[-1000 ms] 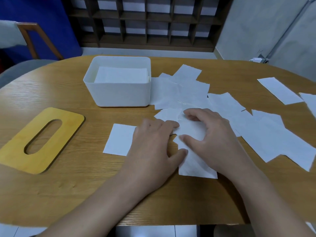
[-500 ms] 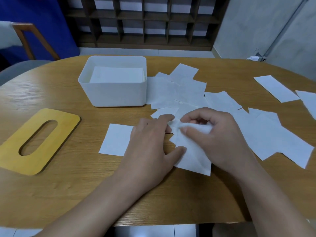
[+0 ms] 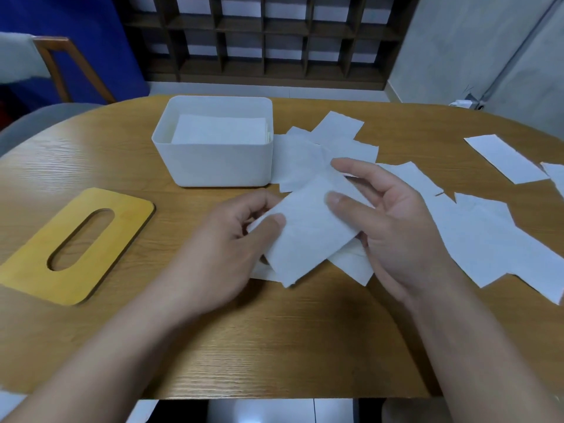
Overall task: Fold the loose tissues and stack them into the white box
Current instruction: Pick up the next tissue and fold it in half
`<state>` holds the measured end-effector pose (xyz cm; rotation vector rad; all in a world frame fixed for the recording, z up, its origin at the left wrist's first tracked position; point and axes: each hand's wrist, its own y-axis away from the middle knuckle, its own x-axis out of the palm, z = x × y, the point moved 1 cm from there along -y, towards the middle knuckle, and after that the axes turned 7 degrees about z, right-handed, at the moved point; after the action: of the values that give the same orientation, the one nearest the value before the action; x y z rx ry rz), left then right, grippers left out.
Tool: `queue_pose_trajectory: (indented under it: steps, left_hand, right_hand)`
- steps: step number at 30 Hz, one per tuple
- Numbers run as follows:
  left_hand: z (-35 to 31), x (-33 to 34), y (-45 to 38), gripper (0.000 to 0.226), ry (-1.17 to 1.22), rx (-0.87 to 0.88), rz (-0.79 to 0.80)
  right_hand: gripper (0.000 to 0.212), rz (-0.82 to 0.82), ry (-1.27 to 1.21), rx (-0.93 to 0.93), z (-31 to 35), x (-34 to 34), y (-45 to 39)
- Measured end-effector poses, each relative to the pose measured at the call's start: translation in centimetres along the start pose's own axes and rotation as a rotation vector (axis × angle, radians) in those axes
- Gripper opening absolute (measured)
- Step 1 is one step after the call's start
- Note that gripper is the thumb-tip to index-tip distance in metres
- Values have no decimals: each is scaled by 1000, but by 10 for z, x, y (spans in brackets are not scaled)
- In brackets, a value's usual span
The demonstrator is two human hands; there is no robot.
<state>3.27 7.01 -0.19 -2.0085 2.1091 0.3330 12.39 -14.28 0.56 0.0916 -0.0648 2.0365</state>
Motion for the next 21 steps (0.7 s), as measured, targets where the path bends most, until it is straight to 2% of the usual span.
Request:
queue_pose_trajectory:
  steps: [2, 4, 8, 13, 18, 21]
  left_hand:
    - [4, -16, 4, 15, -46, -24, -30]
    - [14, -32, 6, 13, -89, -36, -141]
    - [31, -52, 6, 19, -166, -58, -294]
    - [36, -53, 8, 23, -319, -86, -337]
    - [37, -50, 11, 25, -459, -120, -342]
    - [40, -49, 11, 33, -583, -109, -336]
  right_hand:
    - [41, -12, 88, -3, -3, 6, -1]
    - [42, 5, 130, 6, -8, 12, 1]
    - [32, 3, 342, 0, -15, 23, 2]
    - [20, 34, 523, -30, -28, 37, 5]
    - [20, 4, 714, -92, -34, 40, 5]
    - [26, 4, 963, -224, -37, 46, 4]
